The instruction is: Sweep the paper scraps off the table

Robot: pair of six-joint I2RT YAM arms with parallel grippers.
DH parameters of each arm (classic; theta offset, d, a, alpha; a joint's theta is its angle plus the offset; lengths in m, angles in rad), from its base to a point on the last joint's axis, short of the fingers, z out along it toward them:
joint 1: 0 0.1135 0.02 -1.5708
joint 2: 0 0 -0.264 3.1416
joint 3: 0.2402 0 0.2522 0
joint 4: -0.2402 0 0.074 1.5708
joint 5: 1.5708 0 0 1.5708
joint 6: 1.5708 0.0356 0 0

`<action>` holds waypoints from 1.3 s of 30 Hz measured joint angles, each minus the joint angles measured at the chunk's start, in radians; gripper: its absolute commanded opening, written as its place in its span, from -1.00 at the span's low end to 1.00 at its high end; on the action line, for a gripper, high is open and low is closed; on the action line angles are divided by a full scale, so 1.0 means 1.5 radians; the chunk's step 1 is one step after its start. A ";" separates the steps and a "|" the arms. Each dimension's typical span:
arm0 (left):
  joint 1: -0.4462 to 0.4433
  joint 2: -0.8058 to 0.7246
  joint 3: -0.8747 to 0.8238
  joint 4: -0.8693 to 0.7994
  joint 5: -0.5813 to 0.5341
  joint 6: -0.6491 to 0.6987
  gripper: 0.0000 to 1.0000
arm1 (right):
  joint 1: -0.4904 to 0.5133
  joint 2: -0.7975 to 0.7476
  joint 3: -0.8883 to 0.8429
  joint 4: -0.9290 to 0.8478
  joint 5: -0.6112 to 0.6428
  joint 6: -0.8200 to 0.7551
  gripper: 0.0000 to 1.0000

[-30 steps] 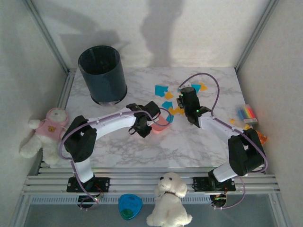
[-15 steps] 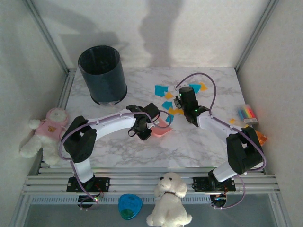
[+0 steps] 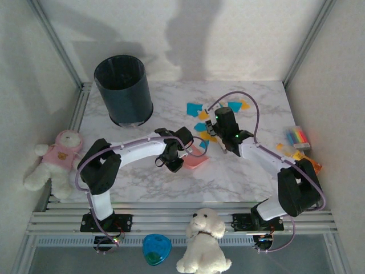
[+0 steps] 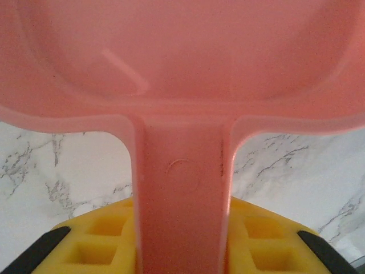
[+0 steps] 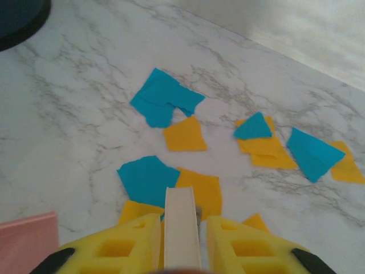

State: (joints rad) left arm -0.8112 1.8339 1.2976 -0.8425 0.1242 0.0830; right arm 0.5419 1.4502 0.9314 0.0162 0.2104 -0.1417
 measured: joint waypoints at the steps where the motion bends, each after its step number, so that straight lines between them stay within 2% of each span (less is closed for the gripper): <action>1: 0.000 0.001 0.000 0.000 0.000 0.000 -1.00 | 0.002 -0.006 -0.003 -0.004 -0.009 0.000 -1.00; 26: 0.001 0.011 0.001 0.000 -0.005 0.000 -1.00 | 0.044 -0.092 -0.022 -0.096 -0.116 0.016 -1.00; 33: 0.001 0.011 0.001 0.000 -0.005 0.000 -1.00 | 0.044 -0.112 -0.024 -0.098 -0.105 0.031 -1.00; 39: 0.001 0.011 0.001 0.000 -0.005 0.003 -1.00 | 0.044 -0.125 -0.024 -0.071 -0.034 0.048 -1.00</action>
State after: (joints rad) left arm -0.8101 1.8503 1.2984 -0.8425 0.1162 0.0868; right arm 0.6075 1.2625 0.8948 -0.0898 0.1596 -0.0692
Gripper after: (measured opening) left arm 0.259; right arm 0.260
